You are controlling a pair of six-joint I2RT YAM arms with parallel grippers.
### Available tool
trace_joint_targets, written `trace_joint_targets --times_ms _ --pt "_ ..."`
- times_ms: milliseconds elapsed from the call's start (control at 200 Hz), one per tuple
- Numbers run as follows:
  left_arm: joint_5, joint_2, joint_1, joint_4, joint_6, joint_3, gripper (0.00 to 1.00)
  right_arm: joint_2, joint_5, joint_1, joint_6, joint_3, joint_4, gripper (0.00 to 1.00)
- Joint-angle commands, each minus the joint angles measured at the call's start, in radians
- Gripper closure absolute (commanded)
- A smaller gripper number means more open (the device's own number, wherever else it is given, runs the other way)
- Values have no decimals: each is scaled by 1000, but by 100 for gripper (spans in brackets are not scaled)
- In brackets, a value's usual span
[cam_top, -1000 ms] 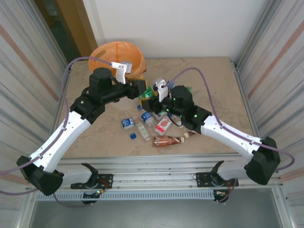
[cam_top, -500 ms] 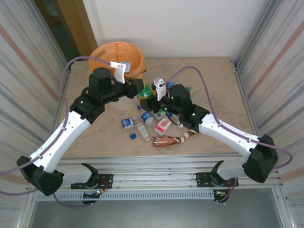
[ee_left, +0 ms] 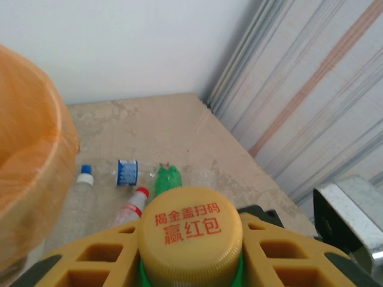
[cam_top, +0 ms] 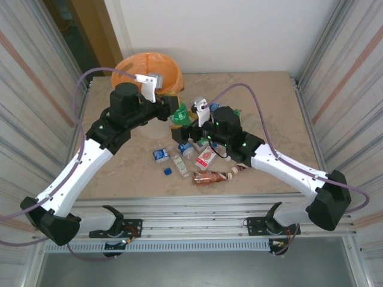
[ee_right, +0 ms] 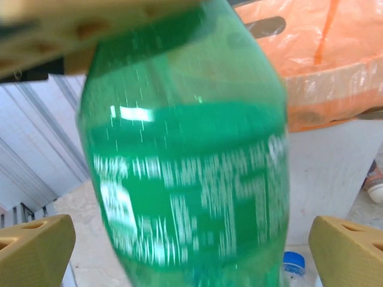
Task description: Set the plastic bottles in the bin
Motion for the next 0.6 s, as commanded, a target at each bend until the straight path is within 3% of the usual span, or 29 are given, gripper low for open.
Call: trace_joint_targets --times_ms 0,281,476,596 --pt "-51 8 31 14 56 87 100 -91 65 2 23 -20 -17 2" --pt "-163 69 153 40 116 239 100 -254 271 -73 174 -62 -232 2" --pt "-249 165 239 32 166 349 100 -315 337 -243 364 -58 -494 2" --pt "-278 245 267 -9 192 429 100 -316 290 -382 476 -54 -660 2"
